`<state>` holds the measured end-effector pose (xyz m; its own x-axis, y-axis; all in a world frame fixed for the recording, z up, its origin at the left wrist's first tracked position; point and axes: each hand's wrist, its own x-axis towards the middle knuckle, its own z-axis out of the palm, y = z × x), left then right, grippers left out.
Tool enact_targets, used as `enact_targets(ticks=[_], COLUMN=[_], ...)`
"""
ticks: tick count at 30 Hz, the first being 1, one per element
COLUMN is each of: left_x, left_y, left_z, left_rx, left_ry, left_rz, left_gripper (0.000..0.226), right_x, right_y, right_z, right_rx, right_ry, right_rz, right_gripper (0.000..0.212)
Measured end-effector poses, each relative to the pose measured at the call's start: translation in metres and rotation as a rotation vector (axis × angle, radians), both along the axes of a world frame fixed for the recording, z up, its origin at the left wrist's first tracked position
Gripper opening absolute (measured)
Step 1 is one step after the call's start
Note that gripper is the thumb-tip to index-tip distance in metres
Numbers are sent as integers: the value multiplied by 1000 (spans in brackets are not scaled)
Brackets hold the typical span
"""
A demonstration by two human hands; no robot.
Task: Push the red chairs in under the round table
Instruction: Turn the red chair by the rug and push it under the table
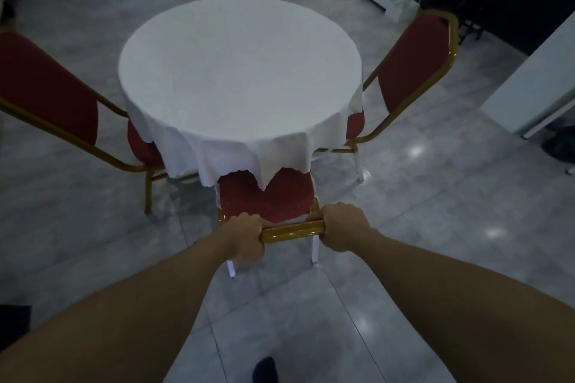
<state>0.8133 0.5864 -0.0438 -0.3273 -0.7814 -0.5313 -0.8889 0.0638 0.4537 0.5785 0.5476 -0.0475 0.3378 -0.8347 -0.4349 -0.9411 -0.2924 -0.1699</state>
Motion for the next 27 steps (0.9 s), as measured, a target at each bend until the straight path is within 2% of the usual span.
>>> enact_targets(ticks=[4,12,18,24,27], left_x=[-2,0,0,0,-4], left_y=[-19,-21,-19,-15,-17], left_z=[-3,-1,-4,-9,-1], left_rx=[-12,6,7,22,65], left_ry=[14,37,52,-32,-34], left_rz=[-22,-49,-26,0,10], left_gripper=[52,60,54,61,51], right_x=[-1,-8,-9,-9,-10], right_y=[-27,-30,-29,-28,-31], right_z=[0,-7,-10,-10,-7], right_rx=[27,29,22,16,68], right_ry=[41,15,19,-3,-18], right_rz=[26,61,61,68,86], right_gripper=[39,39,41,37,30])
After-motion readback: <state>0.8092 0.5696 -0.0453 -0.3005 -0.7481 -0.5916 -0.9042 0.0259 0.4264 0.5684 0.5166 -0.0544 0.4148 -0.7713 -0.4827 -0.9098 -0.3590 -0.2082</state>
